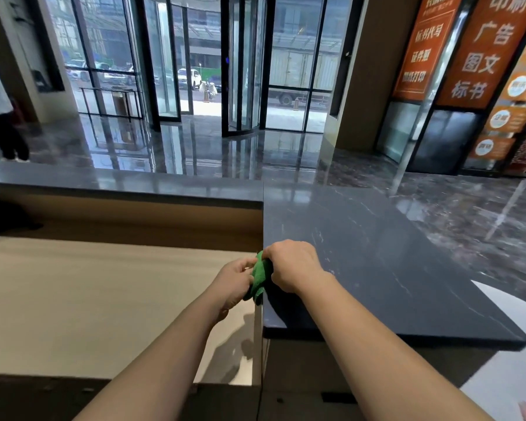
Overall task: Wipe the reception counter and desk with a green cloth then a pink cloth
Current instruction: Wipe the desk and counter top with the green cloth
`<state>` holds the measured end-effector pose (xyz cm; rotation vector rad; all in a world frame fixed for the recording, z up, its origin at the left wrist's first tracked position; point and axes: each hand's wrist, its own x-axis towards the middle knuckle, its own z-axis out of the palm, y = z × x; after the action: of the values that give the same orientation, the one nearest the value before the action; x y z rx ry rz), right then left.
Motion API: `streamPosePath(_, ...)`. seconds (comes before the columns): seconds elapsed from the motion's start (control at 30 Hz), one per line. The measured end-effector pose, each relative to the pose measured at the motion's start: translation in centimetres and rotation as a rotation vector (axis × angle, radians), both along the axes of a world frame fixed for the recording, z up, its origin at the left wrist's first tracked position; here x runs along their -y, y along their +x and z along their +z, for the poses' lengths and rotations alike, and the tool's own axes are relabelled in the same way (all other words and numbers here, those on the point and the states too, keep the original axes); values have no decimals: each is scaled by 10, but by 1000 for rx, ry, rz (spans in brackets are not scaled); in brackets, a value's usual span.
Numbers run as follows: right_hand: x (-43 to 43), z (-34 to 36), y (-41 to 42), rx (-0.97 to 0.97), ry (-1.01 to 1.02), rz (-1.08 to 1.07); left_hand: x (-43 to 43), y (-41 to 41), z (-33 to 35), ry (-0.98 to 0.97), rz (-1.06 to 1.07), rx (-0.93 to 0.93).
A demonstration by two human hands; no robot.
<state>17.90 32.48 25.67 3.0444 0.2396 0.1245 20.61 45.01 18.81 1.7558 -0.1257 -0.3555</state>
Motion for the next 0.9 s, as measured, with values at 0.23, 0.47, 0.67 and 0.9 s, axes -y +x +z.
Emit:
streamPosePath(0.23,4,-7,-52,20,57,75,-7,-64,8,35,48,11)
streamPosePath(0.47,23,-18,-90,38,84,182,-16,-102,12,308,129,239)
streamPosePath(0.67,46,-38,-104,163,-31,285,-8,-112,12,843,-42,803)
streamPosePath(0.9,51,-57,-112,319,118,323,-6,-107,6,970,-127,909)
